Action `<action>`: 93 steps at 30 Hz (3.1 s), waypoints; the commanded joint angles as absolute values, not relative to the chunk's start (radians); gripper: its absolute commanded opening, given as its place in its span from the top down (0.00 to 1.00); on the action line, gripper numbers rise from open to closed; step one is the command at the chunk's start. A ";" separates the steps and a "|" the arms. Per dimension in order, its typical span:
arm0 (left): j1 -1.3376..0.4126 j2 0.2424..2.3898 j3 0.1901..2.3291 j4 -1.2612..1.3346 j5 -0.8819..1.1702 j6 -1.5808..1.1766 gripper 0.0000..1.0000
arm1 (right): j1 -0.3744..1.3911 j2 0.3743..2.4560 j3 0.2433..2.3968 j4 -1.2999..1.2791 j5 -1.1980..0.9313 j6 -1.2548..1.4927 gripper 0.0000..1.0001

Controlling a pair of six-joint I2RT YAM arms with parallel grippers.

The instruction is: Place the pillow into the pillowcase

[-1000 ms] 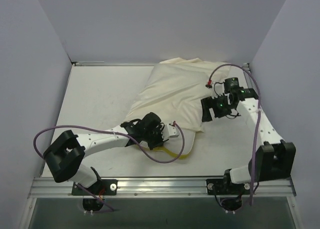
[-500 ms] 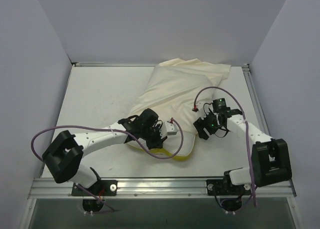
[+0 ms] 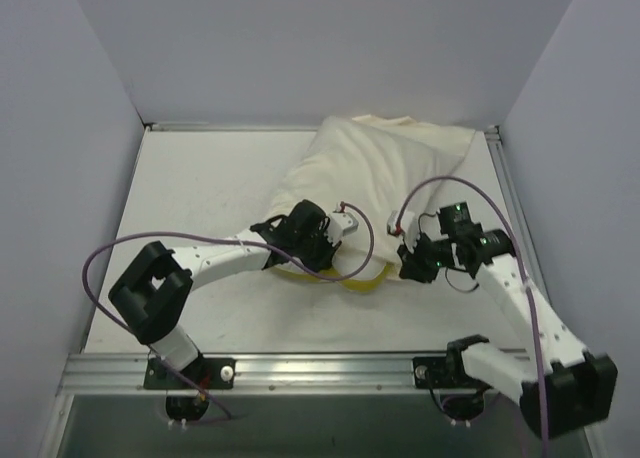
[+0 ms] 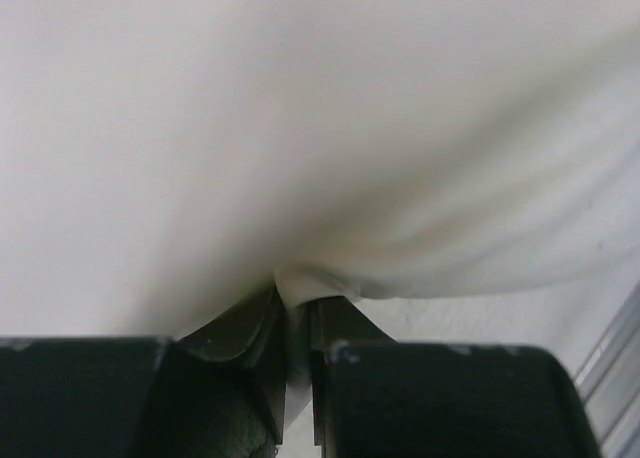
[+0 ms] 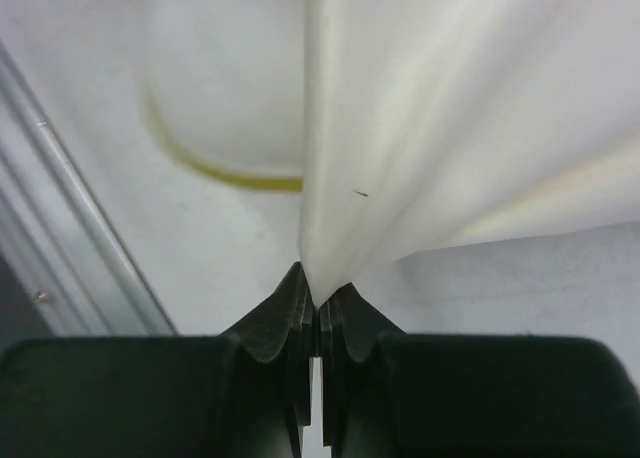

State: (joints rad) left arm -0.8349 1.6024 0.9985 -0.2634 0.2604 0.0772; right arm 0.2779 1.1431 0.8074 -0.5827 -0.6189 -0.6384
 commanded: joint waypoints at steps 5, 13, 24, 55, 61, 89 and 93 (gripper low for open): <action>-0.844 1.761 1.237 -0.066 -0.104 -0.138 1.00 | 0.270 0.963 0.891 -1.002 -0.789 -0.689 1.00; -0.890 1.689 1.278 -0.245 0.064 -0.020 0.34 | -0.047 1.179 1.005 -1.046 -0.831 -0.741 1.00; -0.390 1.400 0.987 -0.342 0.422 0.472 0.28 | -0.405 1.316 1.092 -1.216 -0.759 -0.969 1.00; -0.620 1.739 1.035 0.048 0.282 0.511 0.65 | -0.413 1.374 1.014 -1.117 -0.678 -0.890 1.00; -0.626 1.821 1.126 0.023 0.272 0.454 0.72 | -0.414 1.359 1.005 -1.120 -0.683 -0.891 1.00; -0.540 1.729 1.348 -0.366 0.435 0.362 1.00 | -0.428 1.310 1.133 -1.299 -0.830 -0.897 1.00; -0.425 1.541 1.512 -0.602 0.566 0.276 1.00 | -0.437 1.264 1.338 -1.428 -0.968 -0.851 1.00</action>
